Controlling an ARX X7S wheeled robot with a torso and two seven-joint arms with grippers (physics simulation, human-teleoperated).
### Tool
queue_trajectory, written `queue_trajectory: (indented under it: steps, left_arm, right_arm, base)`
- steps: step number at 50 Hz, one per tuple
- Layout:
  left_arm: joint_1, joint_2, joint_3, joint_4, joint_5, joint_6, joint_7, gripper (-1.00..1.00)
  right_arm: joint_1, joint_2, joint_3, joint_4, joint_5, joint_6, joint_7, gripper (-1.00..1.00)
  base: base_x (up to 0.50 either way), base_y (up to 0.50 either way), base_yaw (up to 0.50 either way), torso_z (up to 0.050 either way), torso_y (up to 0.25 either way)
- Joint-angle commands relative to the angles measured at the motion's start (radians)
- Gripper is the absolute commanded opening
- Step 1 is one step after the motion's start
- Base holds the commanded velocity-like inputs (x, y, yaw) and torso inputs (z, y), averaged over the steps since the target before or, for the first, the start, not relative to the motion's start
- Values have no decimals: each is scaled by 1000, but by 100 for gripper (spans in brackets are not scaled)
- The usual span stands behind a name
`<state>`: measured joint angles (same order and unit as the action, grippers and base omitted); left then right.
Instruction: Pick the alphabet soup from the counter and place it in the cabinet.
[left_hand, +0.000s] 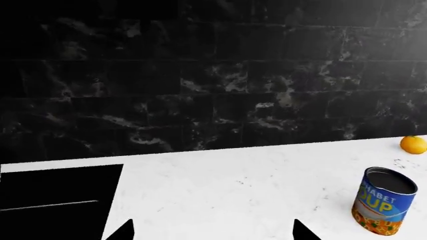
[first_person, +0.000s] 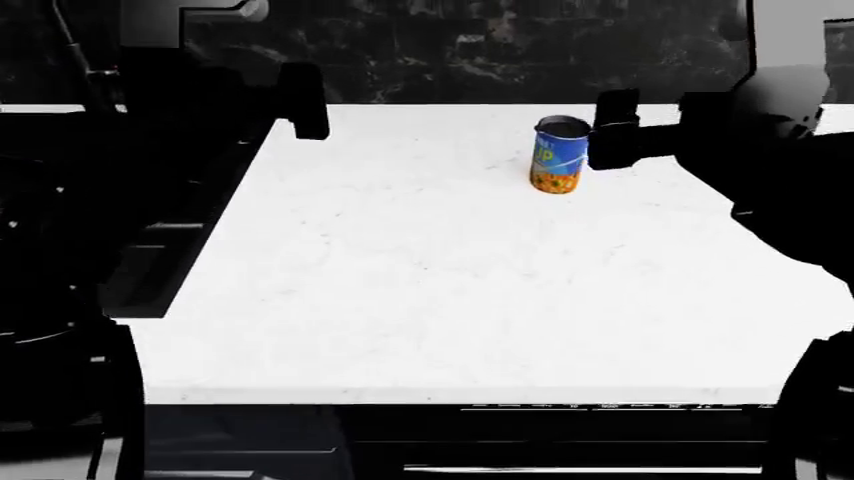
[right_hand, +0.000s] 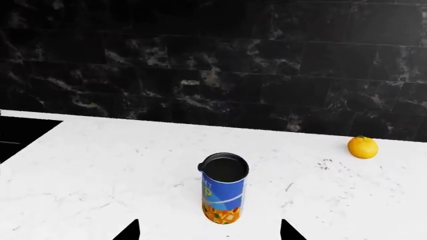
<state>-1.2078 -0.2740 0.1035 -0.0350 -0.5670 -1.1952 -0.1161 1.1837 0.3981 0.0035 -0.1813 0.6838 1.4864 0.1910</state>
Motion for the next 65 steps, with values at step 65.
queue_trajectory:
  steps: [65]
  left_arm:
    - [132,6,-147,-17,-90,-73,-100,100]
  right_arm:
    - [-188,43,60,33,434,26,358,100]
  base:
    - [163,-29,0,0,0]
